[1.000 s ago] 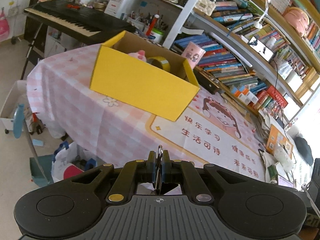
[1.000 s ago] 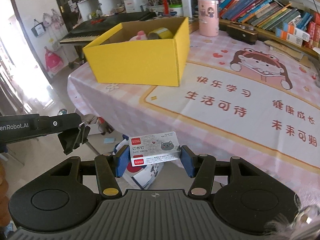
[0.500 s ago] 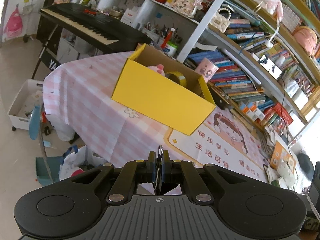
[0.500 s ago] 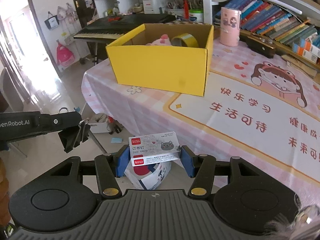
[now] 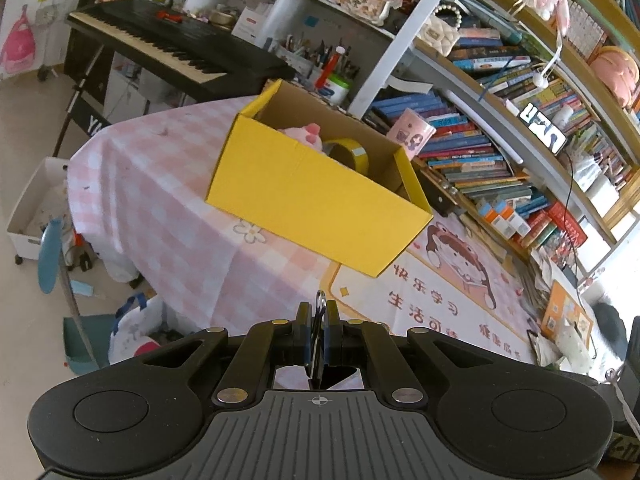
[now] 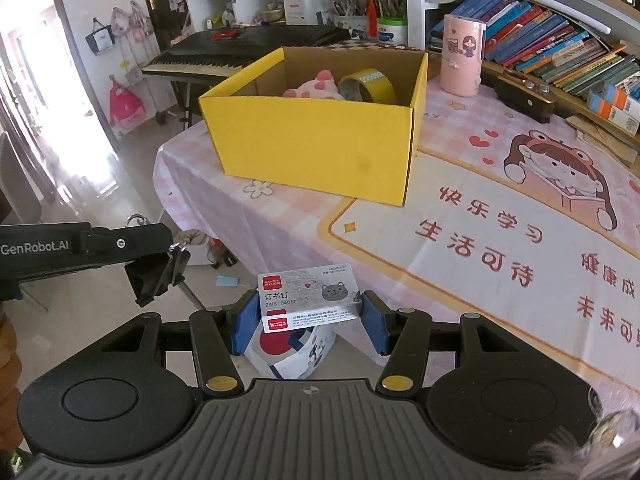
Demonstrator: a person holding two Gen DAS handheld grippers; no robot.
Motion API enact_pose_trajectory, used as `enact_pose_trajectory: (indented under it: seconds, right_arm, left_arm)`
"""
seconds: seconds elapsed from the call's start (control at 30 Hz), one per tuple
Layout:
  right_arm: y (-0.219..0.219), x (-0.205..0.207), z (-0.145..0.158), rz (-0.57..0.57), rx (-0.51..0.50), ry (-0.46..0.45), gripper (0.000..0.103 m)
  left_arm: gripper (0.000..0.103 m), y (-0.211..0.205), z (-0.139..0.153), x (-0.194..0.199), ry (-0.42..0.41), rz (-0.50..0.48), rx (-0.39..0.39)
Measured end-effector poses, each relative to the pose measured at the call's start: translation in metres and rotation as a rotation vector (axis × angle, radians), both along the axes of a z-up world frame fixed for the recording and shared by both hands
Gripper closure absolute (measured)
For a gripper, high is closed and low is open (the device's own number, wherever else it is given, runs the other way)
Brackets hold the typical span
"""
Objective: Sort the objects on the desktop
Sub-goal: 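Lift the binder clip with the left tool while the right carries the card package toward the yellow box, then lower the card package into the box and open the right gripper while the left releases the clip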
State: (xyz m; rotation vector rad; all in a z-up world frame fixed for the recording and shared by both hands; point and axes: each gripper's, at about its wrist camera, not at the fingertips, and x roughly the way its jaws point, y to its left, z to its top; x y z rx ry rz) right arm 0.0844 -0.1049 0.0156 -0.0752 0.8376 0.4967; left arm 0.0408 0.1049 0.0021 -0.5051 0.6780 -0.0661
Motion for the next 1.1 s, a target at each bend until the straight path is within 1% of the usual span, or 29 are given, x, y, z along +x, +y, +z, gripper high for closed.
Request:
enact_pose_trajectory:
  seconds: [0.17,0.33,0.57,0.73,0.8,0.9,0.93,0.97,1.03,1.1]
  right_arm:
    - [0.001,0.024,0.006,0.000,0.018,-0.035,0.051]
    - [0.003,0.052,0.017,0.010,0.041,-0.079,0.051]
    - [0.001,0.094,0.044,0.013,0.097,-0.178,0.051]
    - [0.005,0.132,0.053,0.038,0.109,-0.215,0.051]
    - [0.009,0.147,0.054,0.060,0.098,-0.222,0.051]
    - [0.019,0.169,0.049,0.110,0.061,-0.227,0.051]
    - [0.019,0.169,0.049,0.110,0.061,-0.227,0.051]
    - [0.025,0.176,0.046,0.133,0.038,-0.227,0.051]
    - [0.043,0.199,0.034,0.192,-0.067,-0.231,0.051]
    - [0.055,0.213,0.023,0.237,-0.138,-0.231,0.051]
  left_arm:
    - [0.099,0.002,0.008,0.021,-0.022,0.019,0.023]
    - [0.099,0.003,0.019,0.052,-0.053,0.047,0.036]
    - [0.099,-0.002,0.043,0.099,-0.119,0.069,0.081]
    - [0.099,0.000,0.048,0.132,-0.124,0.098,0.075]
    - [0.099,0.003,0.048,0.144,-0.121,0.110,0.070]
    - [0.099,0.004,0.045,0.163,-0.112,0.124,0.106]
    - [0.099,0.005,0.042,0.171,-0.100,0.126,0.116]
    - [0.099,0.005,0.038,0.177,-0.087,0.127,0.127]
    - [0.099,0.006,0.030,0.193,-0.052,0.130,0.150]
    - [0.099,0.007,0.022,0.206,-0.020,0.132,0.168]
